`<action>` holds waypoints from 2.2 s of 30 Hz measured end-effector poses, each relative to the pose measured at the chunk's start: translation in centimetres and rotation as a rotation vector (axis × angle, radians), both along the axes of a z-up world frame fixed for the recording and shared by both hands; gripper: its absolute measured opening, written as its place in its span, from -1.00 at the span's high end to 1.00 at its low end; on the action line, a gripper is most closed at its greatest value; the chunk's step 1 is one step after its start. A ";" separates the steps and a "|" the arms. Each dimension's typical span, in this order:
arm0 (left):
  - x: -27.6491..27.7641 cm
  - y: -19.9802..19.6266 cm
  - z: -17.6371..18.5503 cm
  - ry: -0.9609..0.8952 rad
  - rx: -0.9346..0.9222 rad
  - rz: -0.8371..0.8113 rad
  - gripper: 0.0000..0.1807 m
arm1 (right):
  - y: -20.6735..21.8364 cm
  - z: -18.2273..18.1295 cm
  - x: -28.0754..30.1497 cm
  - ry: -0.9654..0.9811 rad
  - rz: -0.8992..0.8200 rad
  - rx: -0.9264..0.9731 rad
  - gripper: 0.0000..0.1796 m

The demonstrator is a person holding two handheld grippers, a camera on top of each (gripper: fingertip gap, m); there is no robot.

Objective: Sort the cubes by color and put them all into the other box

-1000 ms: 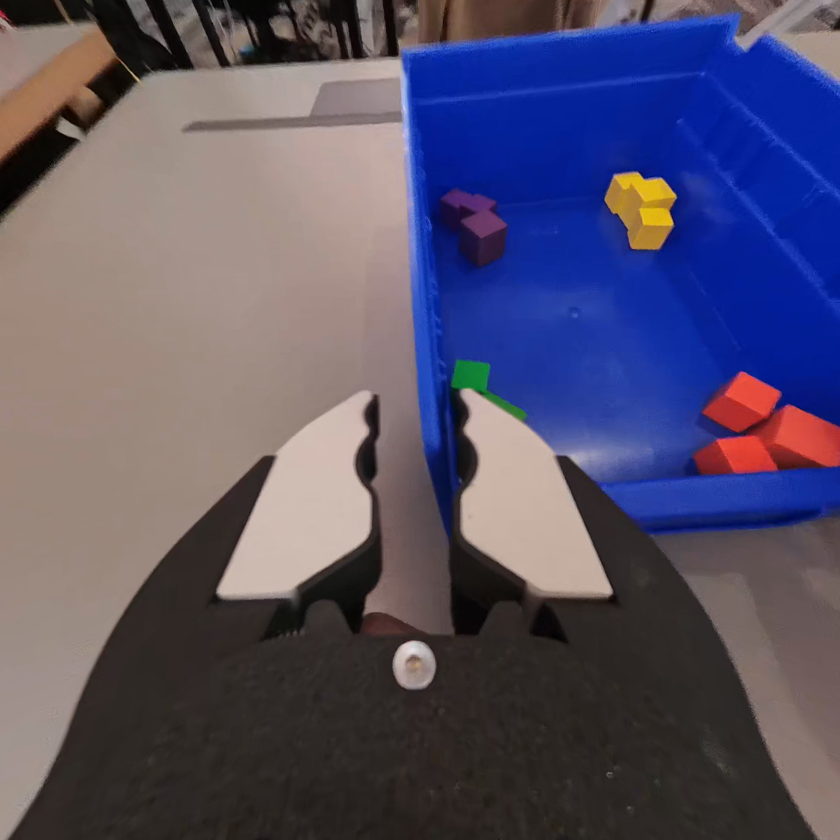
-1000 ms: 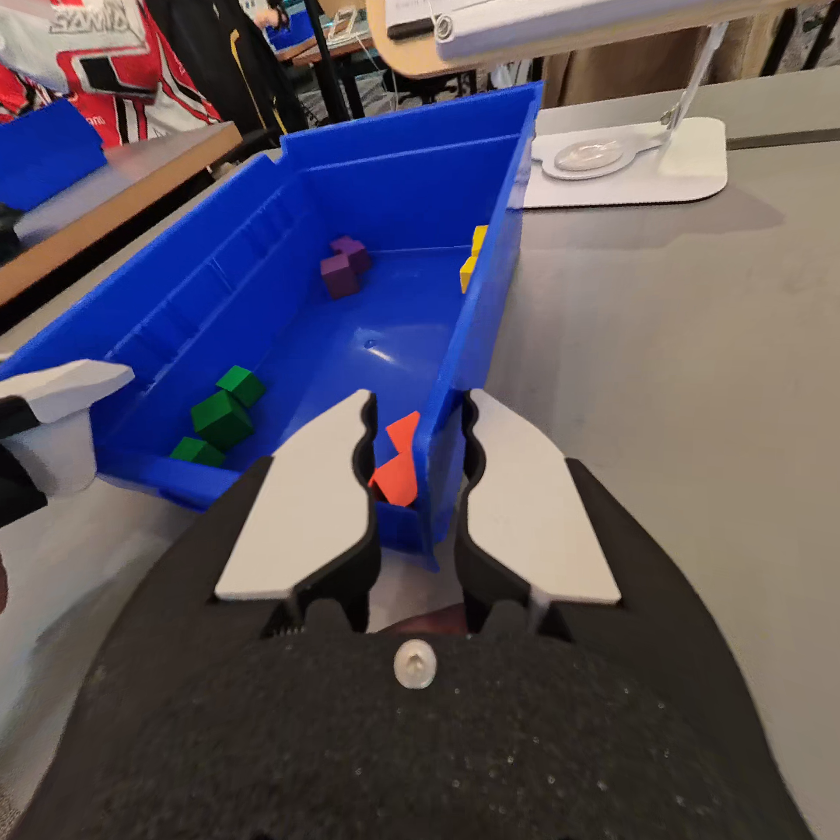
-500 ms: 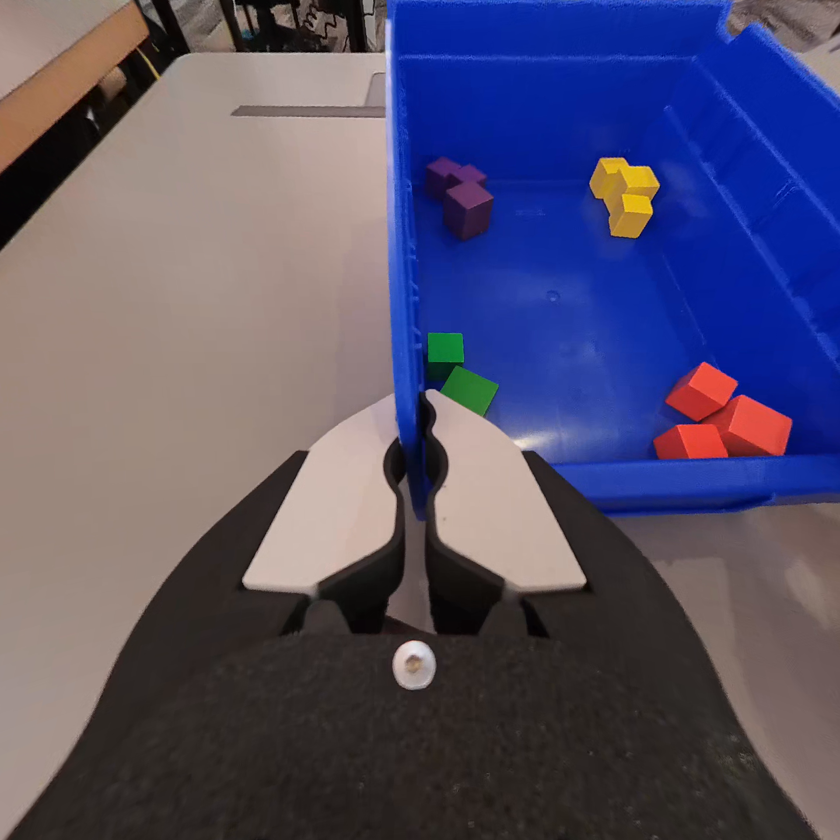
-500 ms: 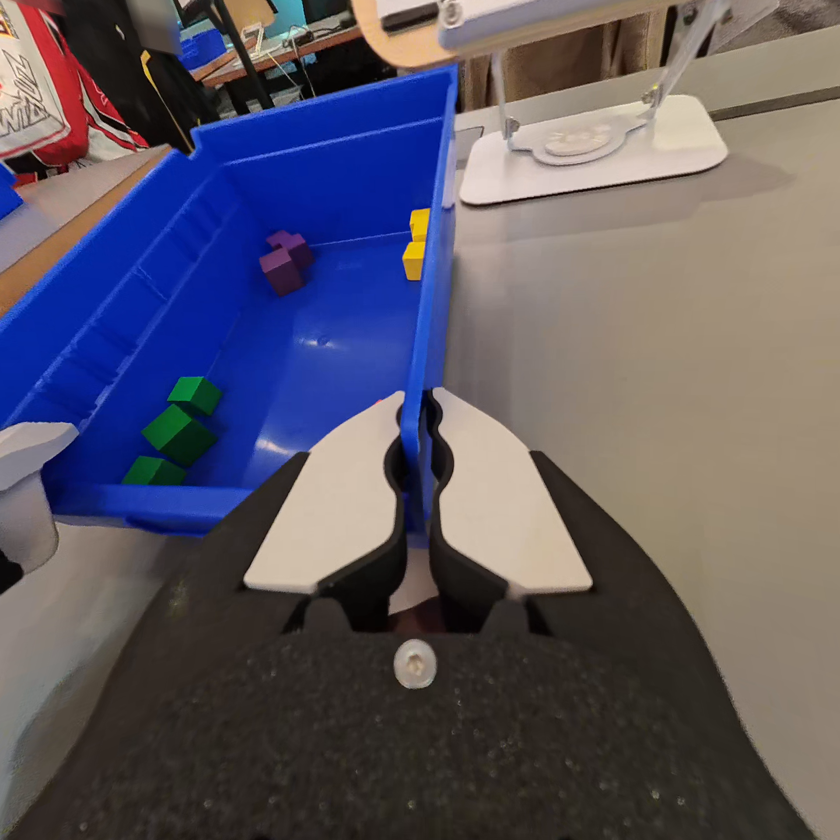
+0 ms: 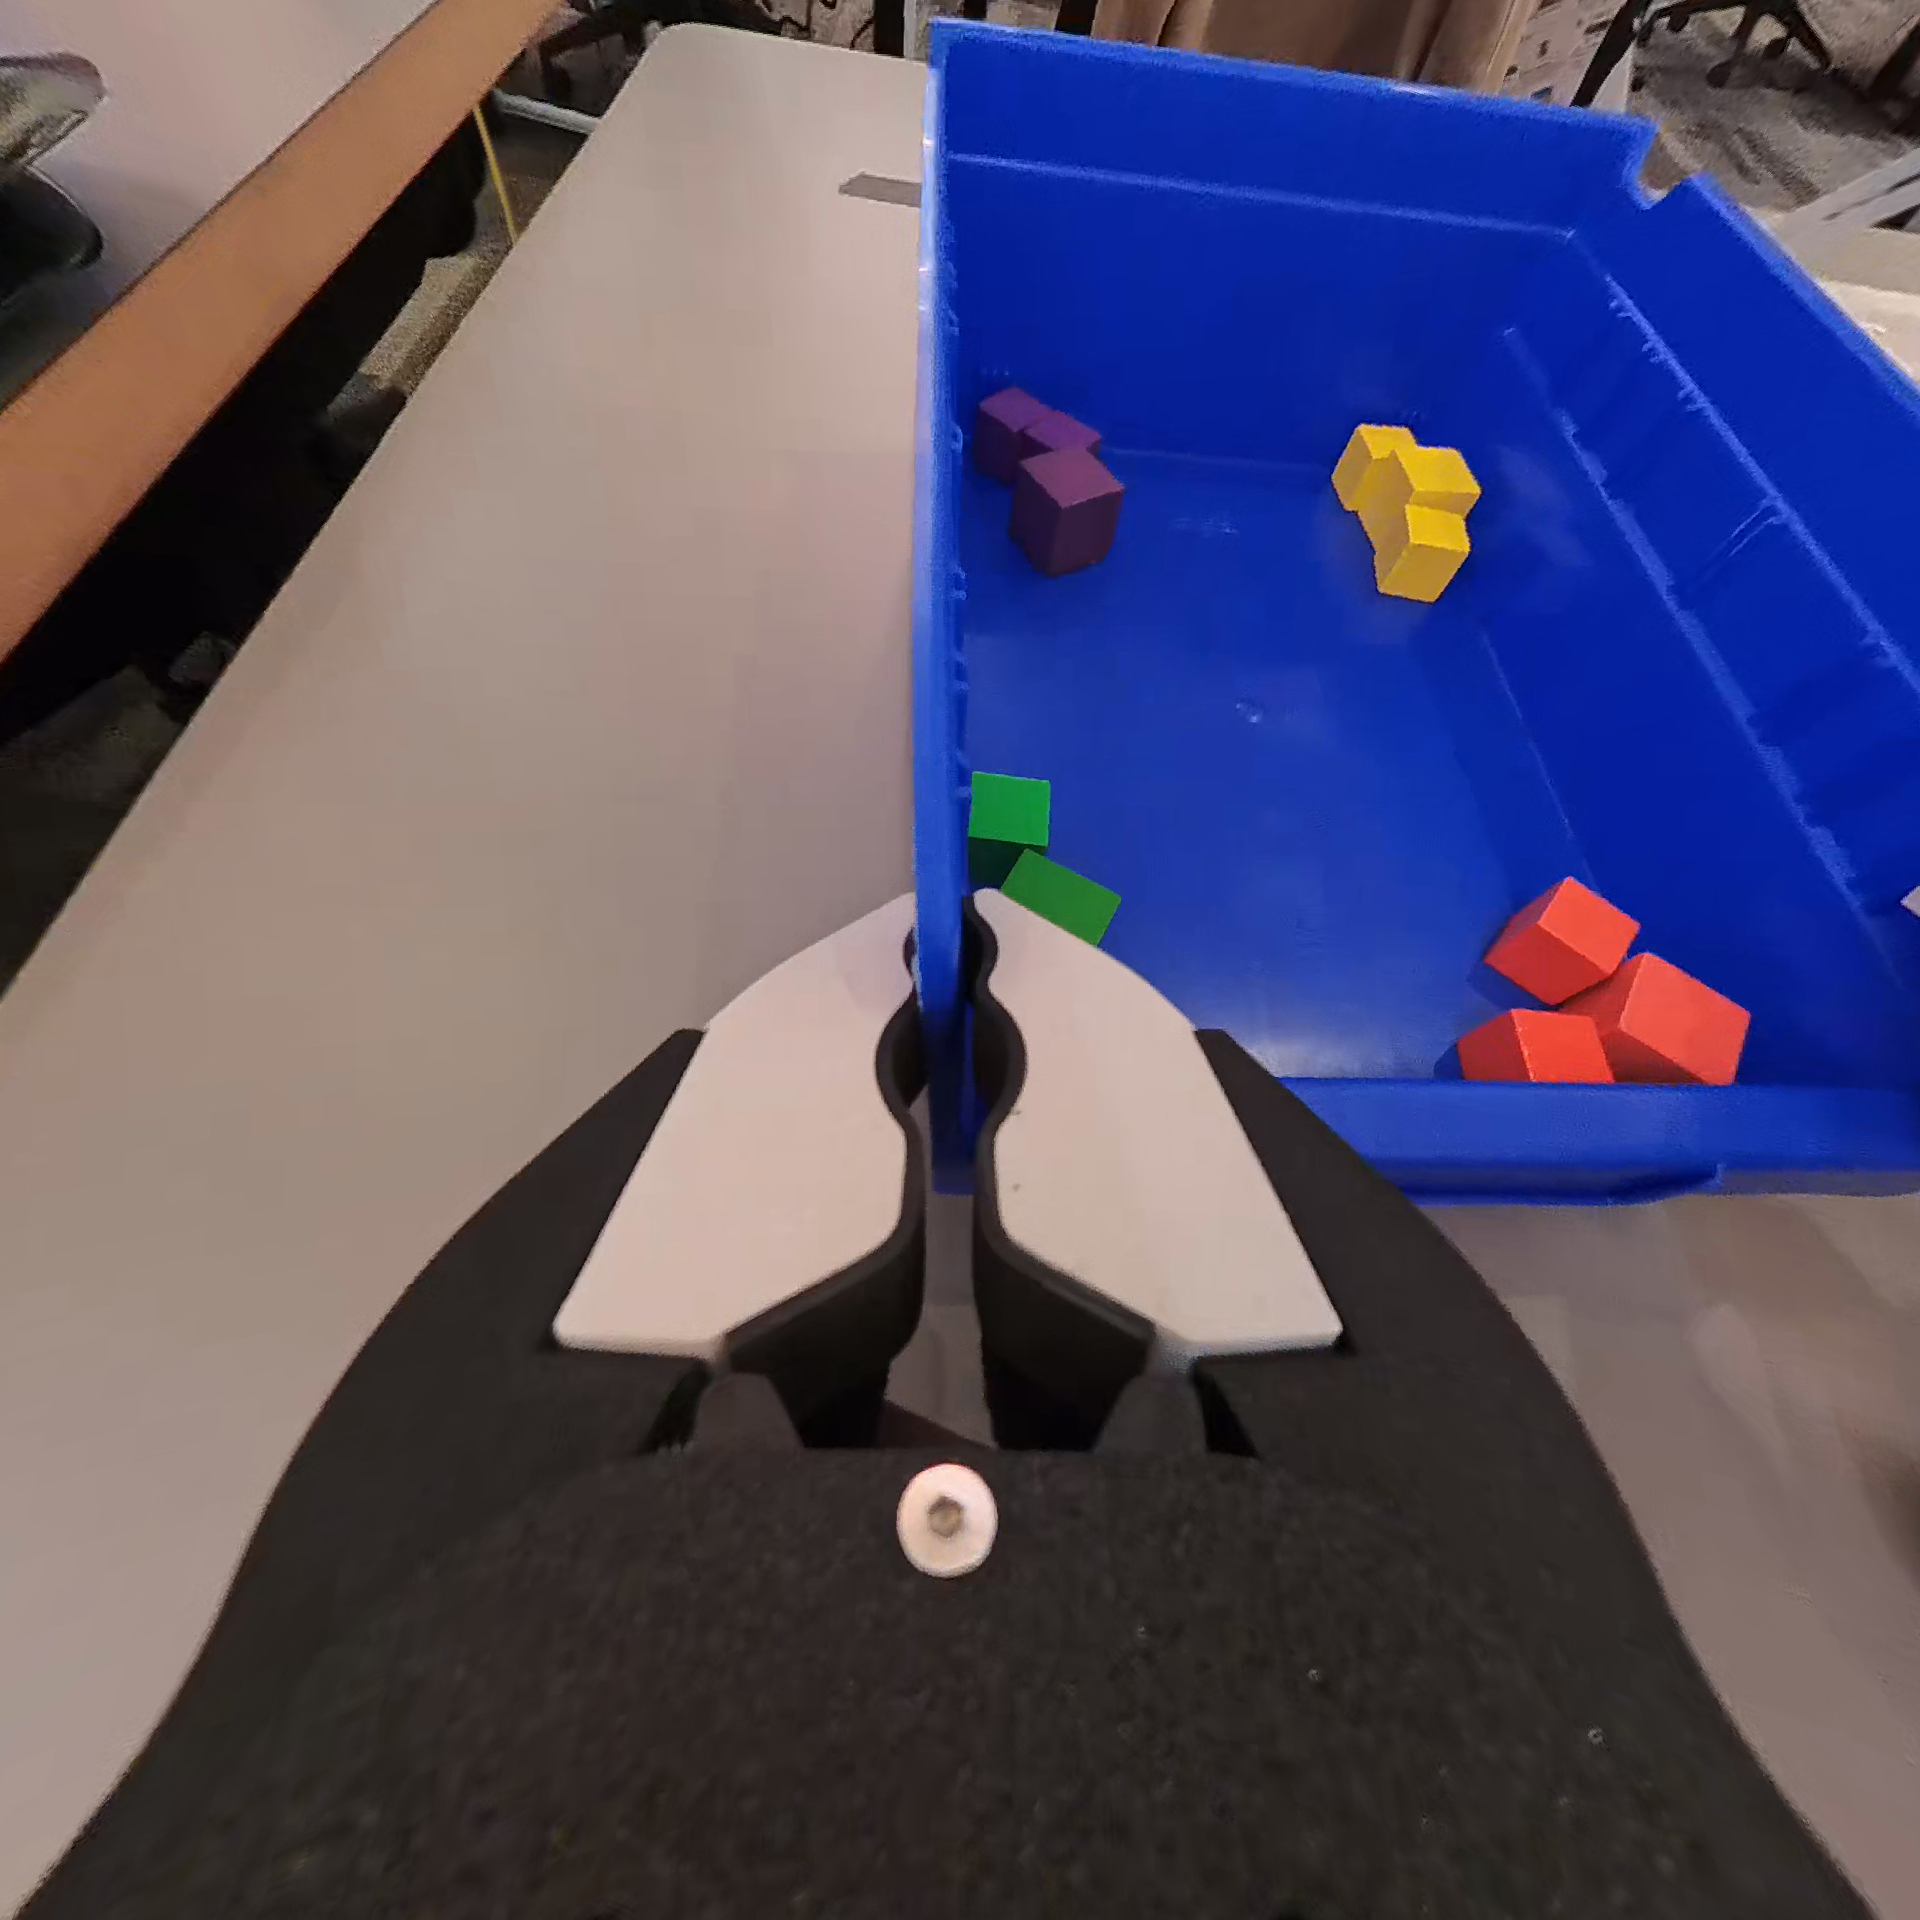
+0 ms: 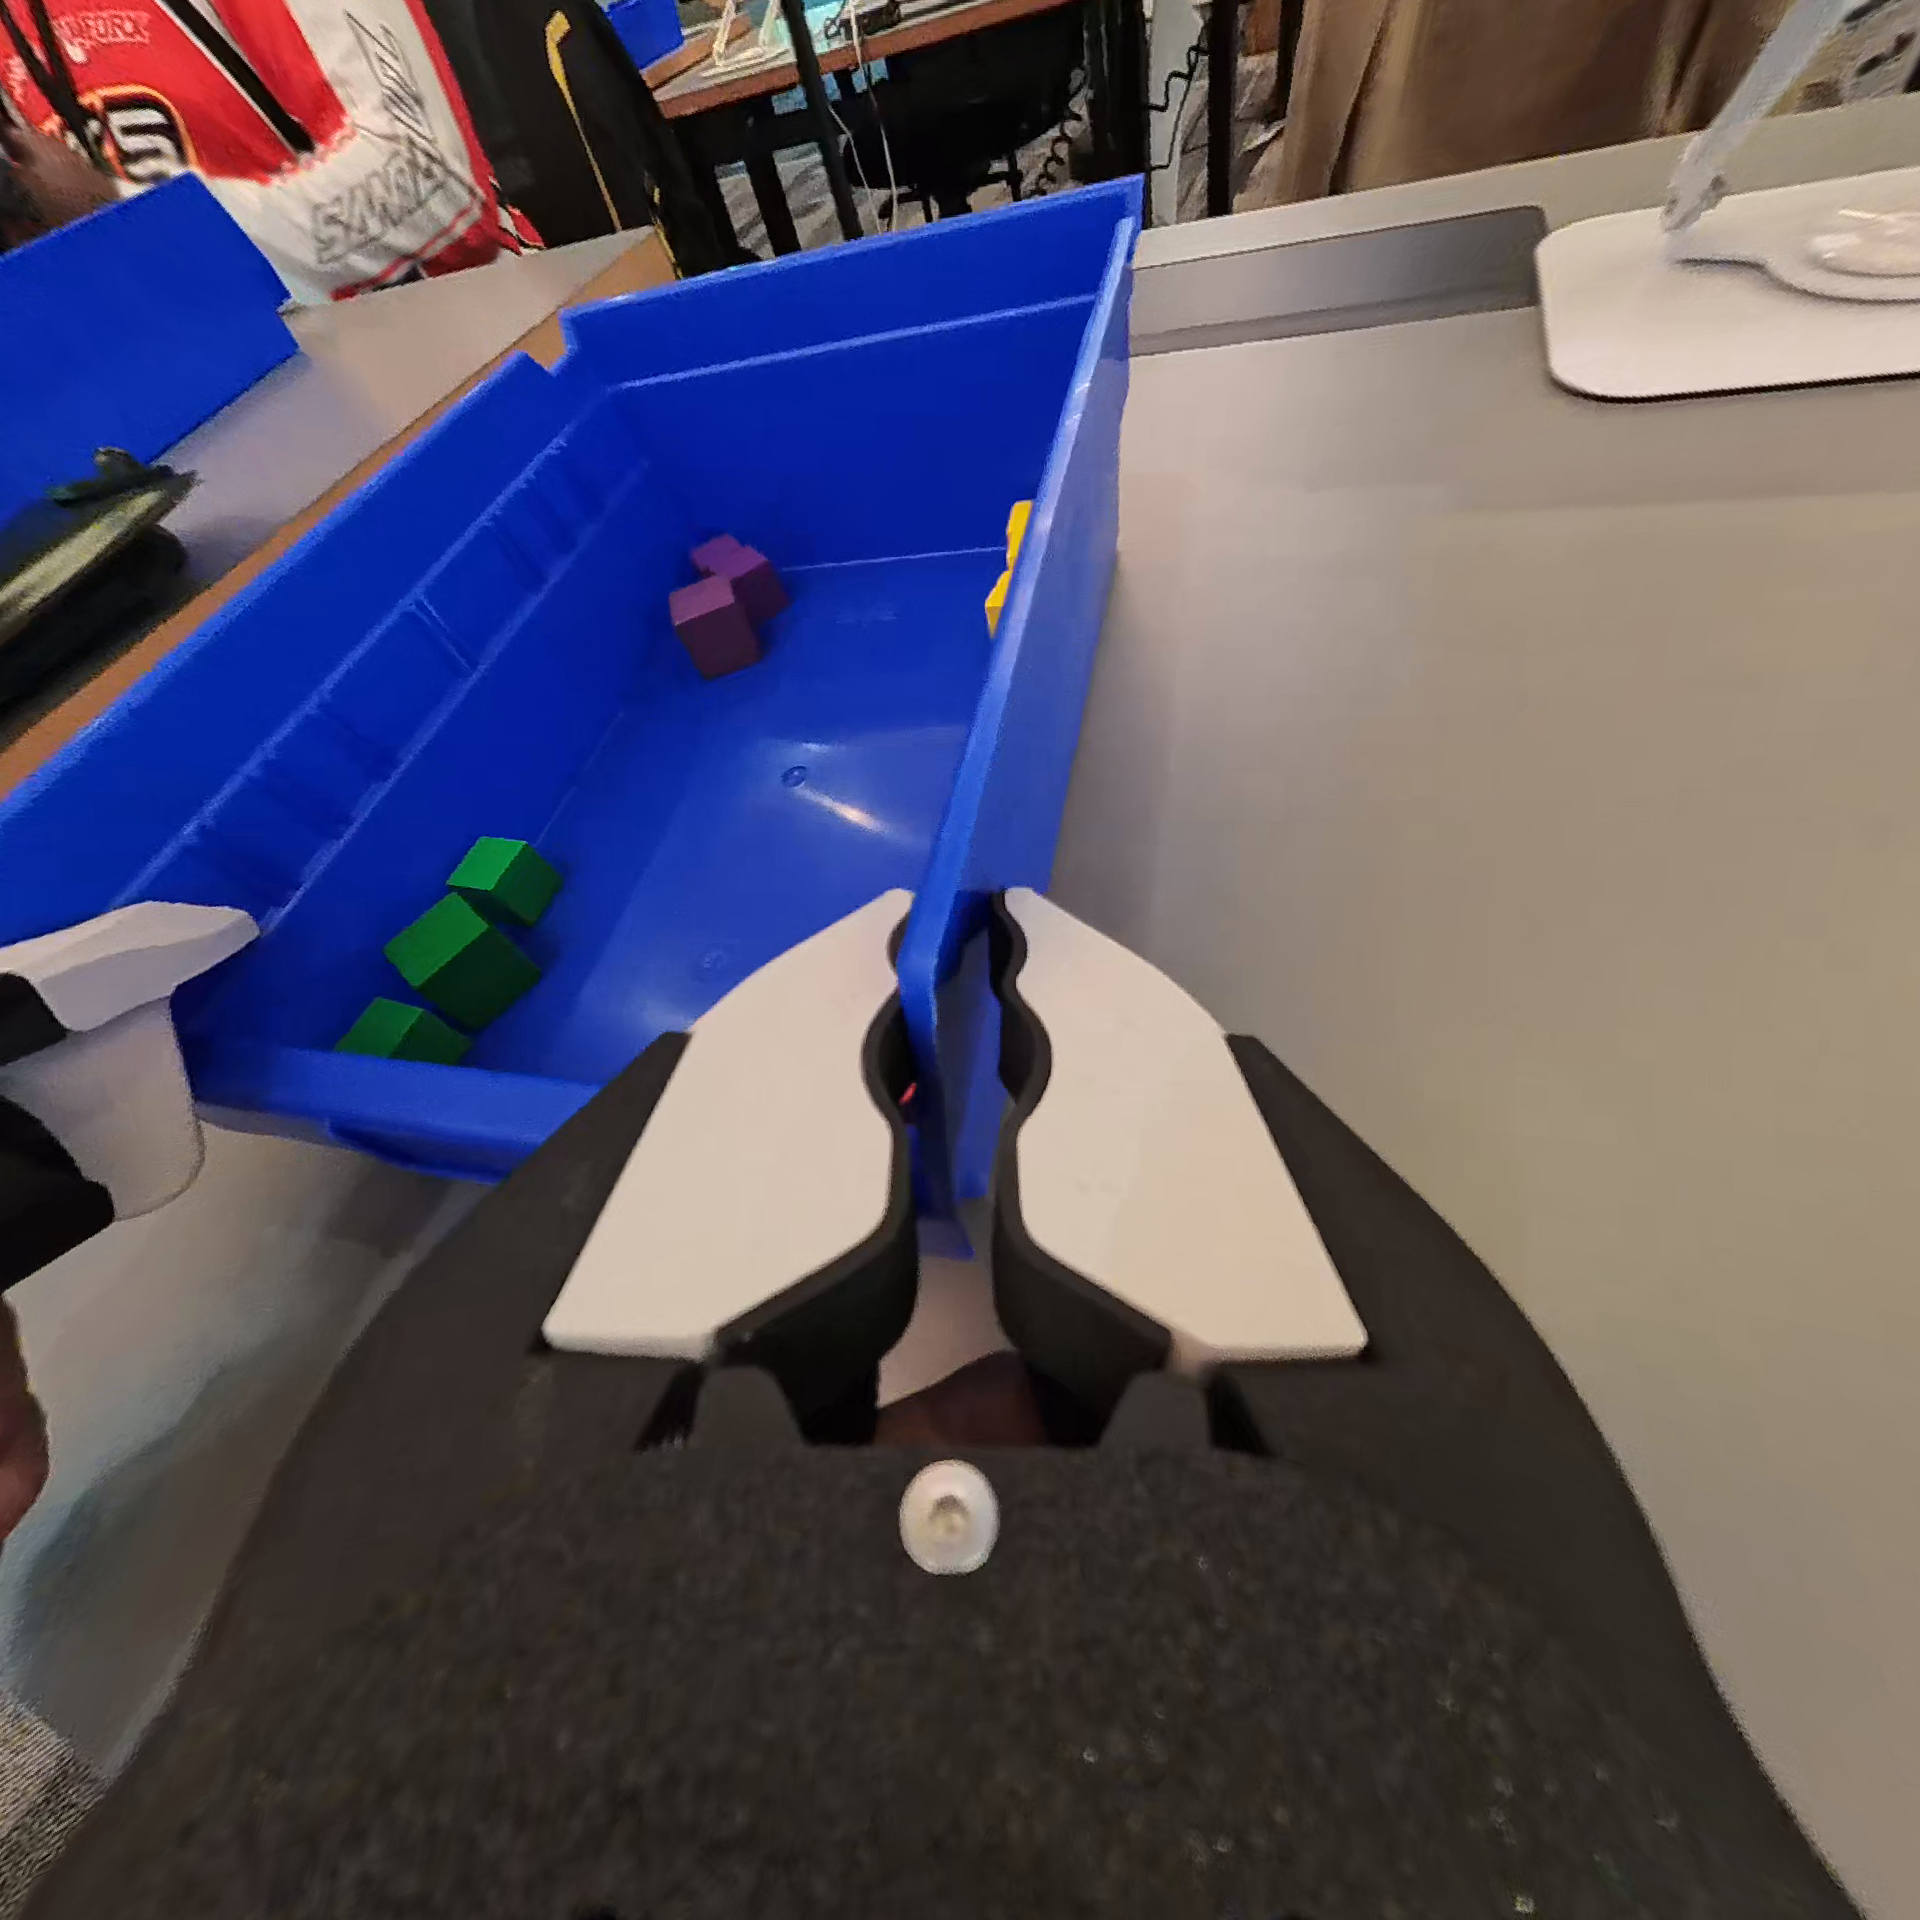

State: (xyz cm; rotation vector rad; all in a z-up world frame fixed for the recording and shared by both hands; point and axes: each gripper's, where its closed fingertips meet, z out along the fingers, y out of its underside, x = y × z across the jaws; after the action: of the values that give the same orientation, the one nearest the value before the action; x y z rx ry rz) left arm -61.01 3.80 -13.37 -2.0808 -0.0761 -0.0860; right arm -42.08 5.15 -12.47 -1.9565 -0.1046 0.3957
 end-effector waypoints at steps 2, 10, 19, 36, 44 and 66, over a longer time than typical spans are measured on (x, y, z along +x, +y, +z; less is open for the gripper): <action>-0.3 0.5 0.0 -0.002 0.002 -0.012 0.97 | 0.2 0.0 -0.4 0.022 0.011 0.002 0.86; -2.4 0.3 0.1 -0.022 -0.035 0.062 0.55 | -0.6 0.6 -0.3 0.026 0.166 0.045 0.51; 3.6 -3.2 9.8 0.052 0.160 0.046 0.55 | -5.1 6.5 13.9 -0.042 0.414 0.193 0.43; 65.7 -3.1 2.7 -0.077 0.077 -0.964 0.40 | -9.8 4.3 67.4 -0.207 -0.474 0.165 0.44; 71.3 -3.6 1.2 -0.143 0.036 -0.976 0.42 | -4.0 -0.5 69.2 -0.103 -0.337 -0.017 0.72; 34.3 -5.8 1.9 0.027 0.194 -0.414 0.45 | -8.1 0.0 36.2 -0.097 0.457 -0.109 0.48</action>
State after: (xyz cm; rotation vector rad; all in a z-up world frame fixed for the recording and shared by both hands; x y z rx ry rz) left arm -26.72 -1.95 -11.52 -1.8751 0.3670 -0.3048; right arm -5.89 -2.94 -12.50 -2.0536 -0.6108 0.6126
